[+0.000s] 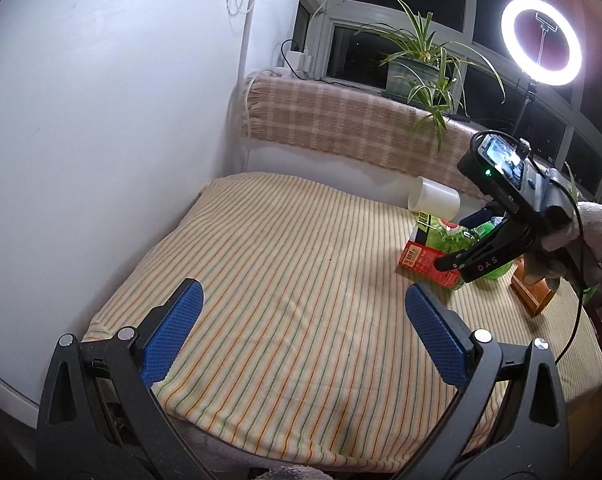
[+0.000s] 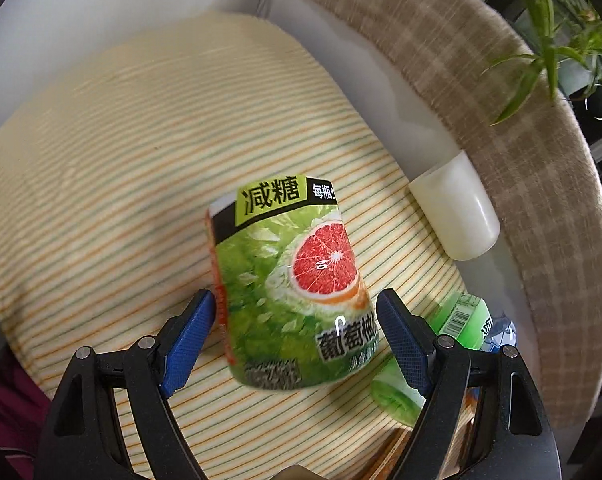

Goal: Flip cup upright
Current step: 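Reach the right tool to the lying grapefruit bottle and close on it, then lift the grapefruit bottle off the bed with the right tool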

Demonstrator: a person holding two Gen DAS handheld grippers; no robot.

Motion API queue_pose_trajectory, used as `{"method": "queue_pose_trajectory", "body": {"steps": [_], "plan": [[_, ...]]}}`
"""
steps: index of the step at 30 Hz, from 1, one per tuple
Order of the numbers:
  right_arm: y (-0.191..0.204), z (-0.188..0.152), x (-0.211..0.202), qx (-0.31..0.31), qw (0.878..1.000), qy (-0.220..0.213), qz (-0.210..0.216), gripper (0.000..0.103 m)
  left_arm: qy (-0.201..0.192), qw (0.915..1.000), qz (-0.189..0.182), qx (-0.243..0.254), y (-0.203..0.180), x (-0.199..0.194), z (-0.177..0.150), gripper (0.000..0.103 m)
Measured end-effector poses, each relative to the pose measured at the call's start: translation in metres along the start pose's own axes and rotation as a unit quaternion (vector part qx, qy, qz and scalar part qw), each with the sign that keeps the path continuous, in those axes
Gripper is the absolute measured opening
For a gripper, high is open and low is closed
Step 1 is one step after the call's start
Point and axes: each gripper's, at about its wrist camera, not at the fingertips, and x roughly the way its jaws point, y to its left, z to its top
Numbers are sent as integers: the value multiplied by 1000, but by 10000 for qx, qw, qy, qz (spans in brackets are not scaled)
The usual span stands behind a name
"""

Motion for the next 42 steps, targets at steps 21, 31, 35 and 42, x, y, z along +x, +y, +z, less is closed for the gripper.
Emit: {"method": "queue_pose_trajectory", "body": {"steps": [21, 31, 35, 42], "plan": [[8, 26, 19, -668, 9953, 685, -154, 86, -53, 9999, 127, -58, 5, -3, 3, 103], [-10, 6, -1, 108, 9991, 235, 343, 85, -57, 10000, 28, 10, -2, 0, 3, 103], [-18, -16, -23, 872, 9927, -157, 819, 85, -47, 9999, -61, 68, -10, 1, 4, 103], [-37, -87, -45, 3063, 9281, -678, 2004, 85, 41, 9994, -301, 149, -26, 9, 5, 103]]}}
